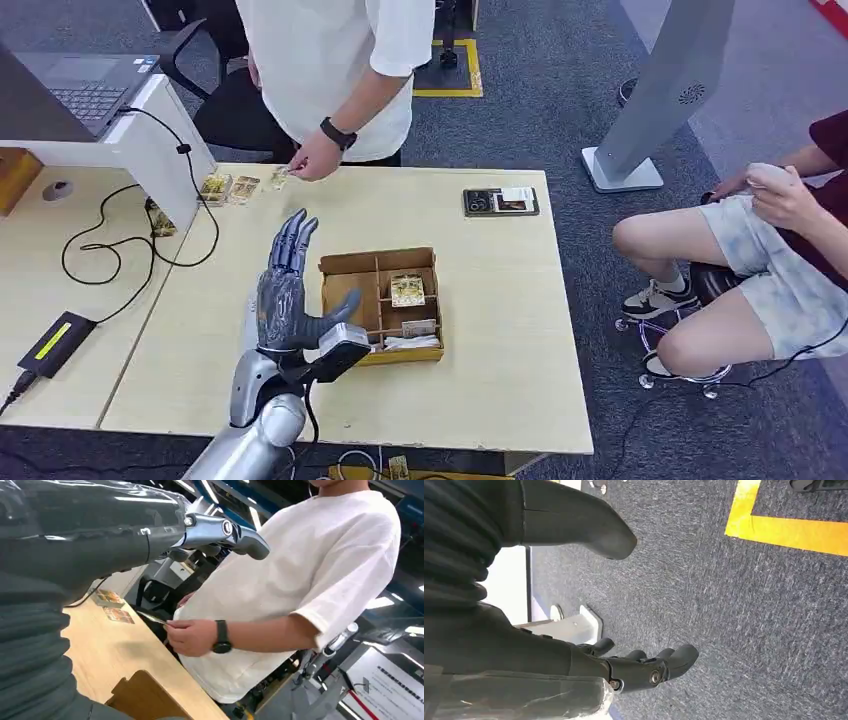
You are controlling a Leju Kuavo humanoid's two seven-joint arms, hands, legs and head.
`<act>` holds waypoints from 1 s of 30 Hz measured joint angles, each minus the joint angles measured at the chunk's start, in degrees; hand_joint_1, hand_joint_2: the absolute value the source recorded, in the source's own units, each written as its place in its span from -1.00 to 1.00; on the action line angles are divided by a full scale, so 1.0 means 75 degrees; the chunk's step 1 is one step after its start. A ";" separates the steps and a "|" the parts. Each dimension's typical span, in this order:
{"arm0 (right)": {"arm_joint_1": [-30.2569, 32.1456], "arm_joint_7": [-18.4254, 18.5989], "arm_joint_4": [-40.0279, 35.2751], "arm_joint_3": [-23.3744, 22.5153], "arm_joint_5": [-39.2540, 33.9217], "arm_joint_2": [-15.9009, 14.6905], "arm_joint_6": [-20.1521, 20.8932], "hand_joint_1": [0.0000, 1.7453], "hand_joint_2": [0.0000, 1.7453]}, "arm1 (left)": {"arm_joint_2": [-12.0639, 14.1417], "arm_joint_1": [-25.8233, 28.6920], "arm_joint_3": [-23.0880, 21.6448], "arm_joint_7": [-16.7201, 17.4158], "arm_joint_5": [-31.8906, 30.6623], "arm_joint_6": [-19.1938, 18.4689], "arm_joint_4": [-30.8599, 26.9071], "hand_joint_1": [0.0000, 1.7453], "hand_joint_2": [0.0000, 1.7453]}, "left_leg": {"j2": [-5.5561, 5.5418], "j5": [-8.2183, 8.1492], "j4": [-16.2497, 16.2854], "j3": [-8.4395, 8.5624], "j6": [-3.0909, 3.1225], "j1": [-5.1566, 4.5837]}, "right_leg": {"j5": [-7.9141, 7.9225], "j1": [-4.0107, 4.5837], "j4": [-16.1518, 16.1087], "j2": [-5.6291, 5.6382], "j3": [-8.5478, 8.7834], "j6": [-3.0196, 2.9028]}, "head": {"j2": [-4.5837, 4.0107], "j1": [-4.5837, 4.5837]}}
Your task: Pass the card to the sensor for recognition and then transmit it.
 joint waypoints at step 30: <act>0.0343 -0.0108 0.0038 0.0018 -0.0373 0.0000 -0.0137 -1.00 1.00 | -0.0262 0.1737 0.1548 -0.1738 0.0379 0.0003 -0.1901 -1.00 1.00 | -0.0001 -0.0024 0.0000 0.0001 -0.0008 0.0000 | -0.0031 0.0000 0.0000 -0.0002 0.0001 0.0004 | 0.0000 0.0003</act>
